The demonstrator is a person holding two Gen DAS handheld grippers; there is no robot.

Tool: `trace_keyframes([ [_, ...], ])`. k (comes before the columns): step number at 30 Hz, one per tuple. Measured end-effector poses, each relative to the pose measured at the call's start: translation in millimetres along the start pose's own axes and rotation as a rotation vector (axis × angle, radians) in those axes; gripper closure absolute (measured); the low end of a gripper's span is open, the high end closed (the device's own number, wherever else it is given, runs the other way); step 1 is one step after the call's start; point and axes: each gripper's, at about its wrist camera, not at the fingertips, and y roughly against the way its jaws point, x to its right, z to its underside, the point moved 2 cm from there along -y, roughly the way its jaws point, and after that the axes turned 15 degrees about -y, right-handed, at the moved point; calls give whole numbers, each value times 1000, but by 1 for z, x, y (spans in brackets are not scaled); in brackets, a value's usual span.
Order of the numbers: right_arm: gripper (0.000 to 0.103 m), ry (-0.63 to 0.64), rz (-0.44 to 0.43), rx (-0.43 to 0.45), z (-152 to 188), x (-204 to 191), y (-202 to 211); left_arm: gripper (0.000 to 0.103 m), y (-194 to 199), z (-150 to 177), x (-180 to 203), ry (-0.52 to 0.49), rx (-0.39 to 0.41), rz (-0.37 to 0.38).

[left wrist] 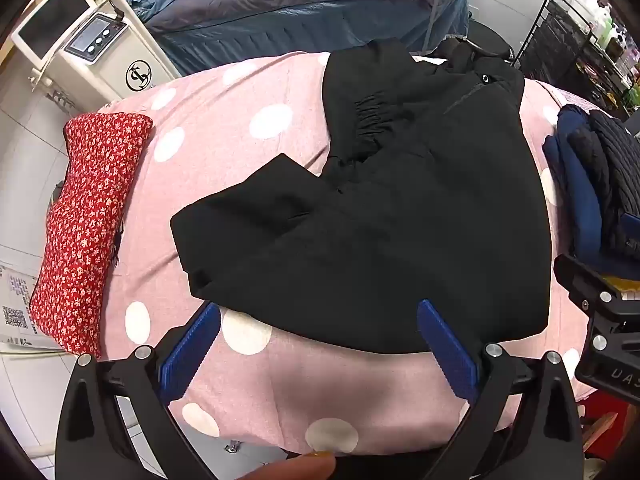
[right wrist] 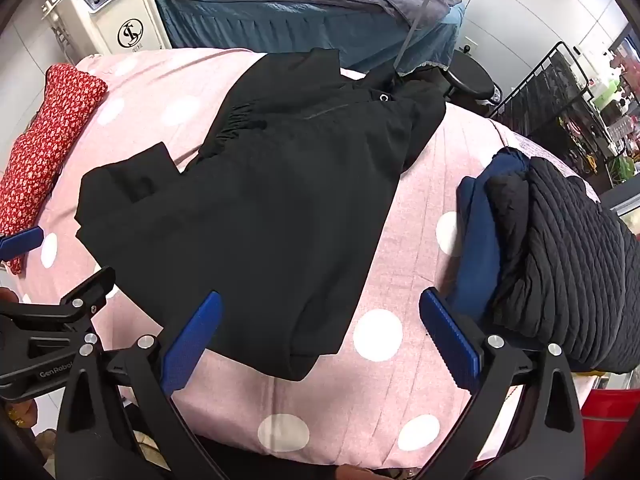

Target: Fold large clothes

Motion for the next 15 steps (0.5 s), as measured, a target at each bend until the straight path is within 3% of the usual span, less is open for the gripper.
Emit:
trace_keyframes([
  [15,6,-9,-3,-22,-1,1,-4,6,2,2,-2,-3,-7,-3],
])
